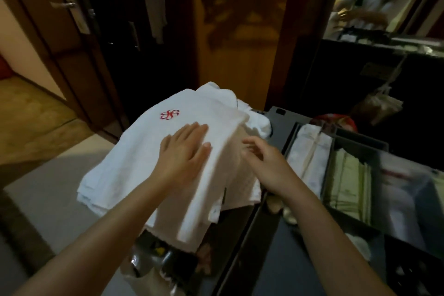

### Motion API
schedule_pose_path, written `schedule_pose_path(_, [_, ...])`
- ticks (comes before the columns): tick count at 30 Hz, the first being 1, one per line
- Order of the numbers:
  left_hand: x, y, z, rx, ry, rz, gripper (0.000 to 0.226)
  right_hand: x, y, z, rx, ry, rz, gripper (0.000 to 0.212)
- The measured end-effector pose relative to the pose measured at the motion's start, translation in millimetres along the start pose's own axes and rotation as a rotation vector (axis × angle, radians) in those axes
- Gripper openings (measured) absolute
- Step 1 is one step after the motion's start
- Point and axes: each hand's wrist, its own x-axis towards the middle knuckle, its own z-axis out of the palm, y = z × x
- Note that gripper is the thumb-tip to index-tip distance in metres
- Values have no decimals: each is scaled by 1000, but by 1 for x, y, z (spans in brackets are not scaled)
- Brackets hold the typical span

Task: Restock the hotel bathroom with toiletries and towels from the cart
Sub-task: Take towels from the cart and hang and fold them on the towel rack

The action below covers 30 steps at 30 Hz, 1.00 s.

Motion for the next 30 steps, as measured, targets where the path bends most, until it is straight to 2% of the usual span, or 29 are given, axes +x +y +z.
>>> schedule_pose_path(5, [23, -6, 6, 79, 12, -24, 52, 45, 5, 5, 154, -24, 46, 44])
schedule_pose_path(8, [26, -10, 8, 119, -9, -25, 64, 70, 8, 14, 208, -15, 82, 49])
schedule_pose_path(11, [36, -19, 4, 146, -67, -28, 67, 96, 12, 19, 170, 30, 121, 48])
schedule_pose_path(15, [62, -41, -5, 184, -126, -40, 58, 122, 13, 23, 136, 2, 154, 42])
schedule_pose_path(24, [161, -89, 0, 217, -220, -34, 56, 174, 16, 17, -31, 108, 294, 51])
schedule_pose_path(27, [197, -101, 7, 184, -240, -94, 52, 195, 18, 23, -71, 136, 338, 52])
schedule_pose_path(30, [224, -114, 21, 164, -289, -205, 61, 210, 21, 32, -77, 196, 363, 53])
